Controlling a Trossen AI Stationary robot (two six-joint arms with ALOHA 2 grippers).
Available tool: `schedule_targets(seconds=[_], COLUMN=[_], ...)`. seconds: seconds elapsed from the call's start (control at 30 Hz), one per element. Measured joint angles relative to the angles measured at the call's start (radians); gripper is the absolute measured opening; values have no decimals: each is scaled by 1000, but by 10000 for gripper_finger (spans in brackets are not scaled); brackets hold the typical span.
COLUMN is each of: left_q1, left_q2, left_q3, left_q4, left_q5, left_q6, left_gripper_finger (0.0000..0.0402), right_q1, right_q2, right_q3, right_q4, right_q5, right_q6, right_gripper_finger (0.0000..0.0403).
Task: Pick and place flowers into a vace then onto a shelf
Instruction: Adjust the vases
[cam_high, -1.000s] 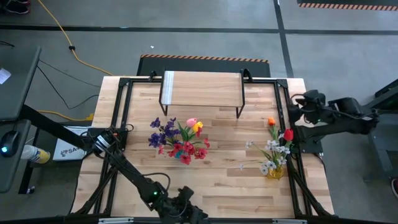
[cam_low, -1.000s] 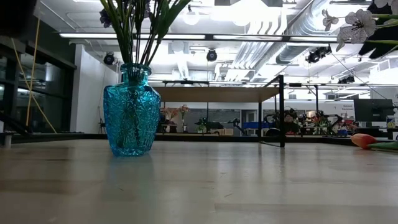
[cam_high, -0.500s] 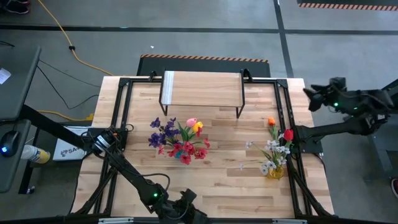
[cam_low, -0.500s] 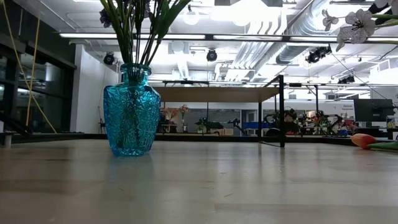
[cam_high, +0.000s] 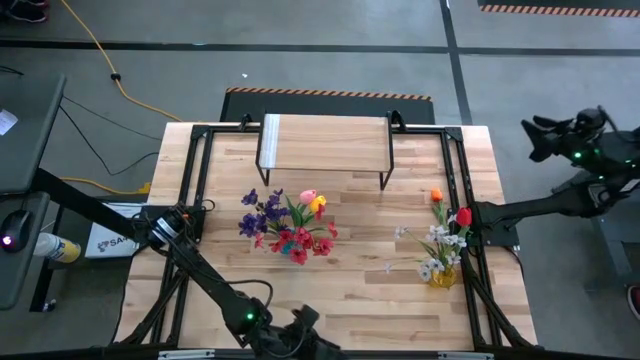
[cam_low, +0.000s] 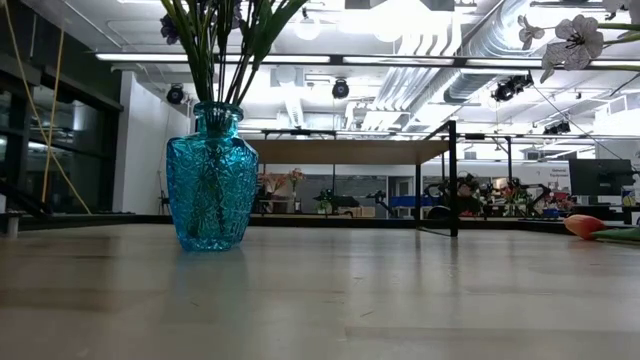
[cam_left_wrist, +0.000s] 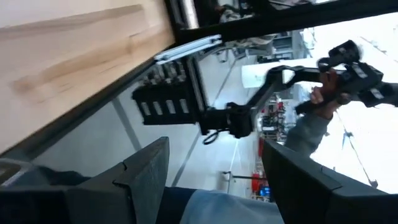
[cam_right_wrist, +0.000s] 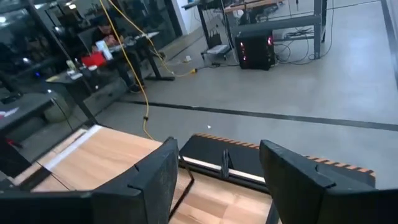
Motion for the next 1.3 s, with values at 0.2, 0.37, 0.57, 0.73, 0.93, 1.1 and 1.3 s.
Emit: schedule_targets(seconds=[0.2, 0.37, 0.57, 0.73, 0.93, 1.1, 1.3], left_q1=[6, 24, 88, 165, 283, 405, 582], left_q2=[7, 7, 7, 7, -64, -109, -106], left_q3=[96, 223, 444, 694, 745, 746, 746], left_q4=[-3, -16, -140, -306, -373, -465, -489], left_q5=[-40, -104, -80, 54, 166, 223, 437], left_q6=[78, 249, 507, 735, 898, 883, 837], left_gripper_finger=[287, 287, 287, 287, 287, 287, 287], right_q1=[0, 0, 0, 0, 1, 1, 1], right_q2=[0, 0, 0, 0, 1, 1, 1], right_q3=[32, 29, 29, 29, 29, 29, 29], right_q4=[0, 4, 6, 7, 7, 6, 6], right_q5=[21, 27, 21, -8, -39, -61, -61], right_q6=[-41, -66, -89, -91, -117, -118, -120], right_gripper_finger=[216, 216, 216, 216, 216, 216, 216])
